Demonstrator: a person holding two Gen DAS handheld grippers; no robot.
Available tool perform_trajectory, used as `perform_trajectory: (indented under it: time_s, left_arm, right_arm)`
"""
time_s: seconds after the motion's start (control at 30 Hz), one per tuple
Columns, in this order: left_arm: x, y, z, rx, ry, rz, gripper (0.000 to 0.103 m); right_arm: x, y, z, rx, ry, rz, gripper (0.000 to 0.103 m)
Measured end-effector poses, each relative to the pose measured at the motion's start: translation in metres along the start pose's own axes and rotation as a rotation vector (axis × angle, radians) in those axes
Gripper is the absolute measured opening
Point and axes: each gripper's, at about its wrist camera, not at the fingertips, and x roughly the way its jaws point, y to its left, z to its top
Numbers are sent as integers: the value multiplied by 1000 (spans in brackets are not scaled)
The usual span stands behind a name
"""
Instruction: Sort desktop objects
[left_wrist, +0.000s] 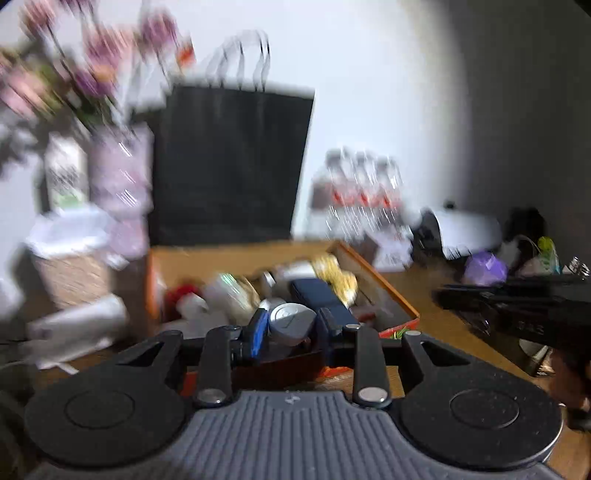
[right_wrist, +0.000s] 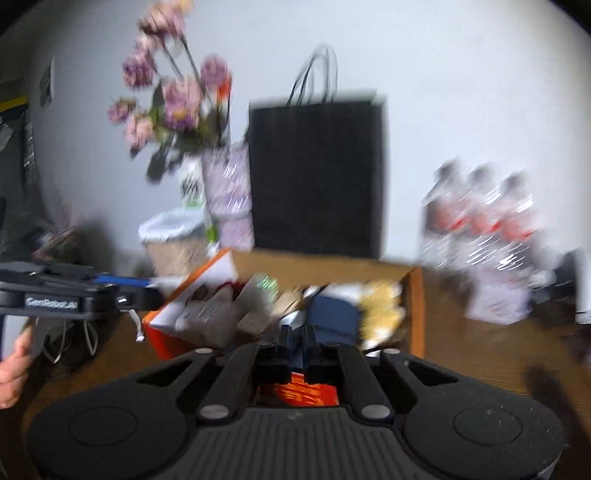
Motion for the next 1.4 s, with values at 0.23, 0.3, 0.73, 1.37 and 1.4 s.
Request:
perform_trajectory:
  time_s: [0.23,0.3,0.73,1.37,1.4]
  left_arm:
    - [108,20,10,48,287,2,29]
    - [124,27,7,36,316,23,30]
    - [90,33,29,110,76,159,103]
    - [-22,0,0,86,19,265,103]
    - [-28,-7,-2,102,29,257,103]
  right_arm:
    - [110,-13,28,70,207,82,5]
    - [131,-7,28,42,245,63,5]
    - [109,-17,33,-2,29,-117,96]
    - [8,11,-10,17,72,-167,98]
    - [2,13,-13,26,74,-167,98]
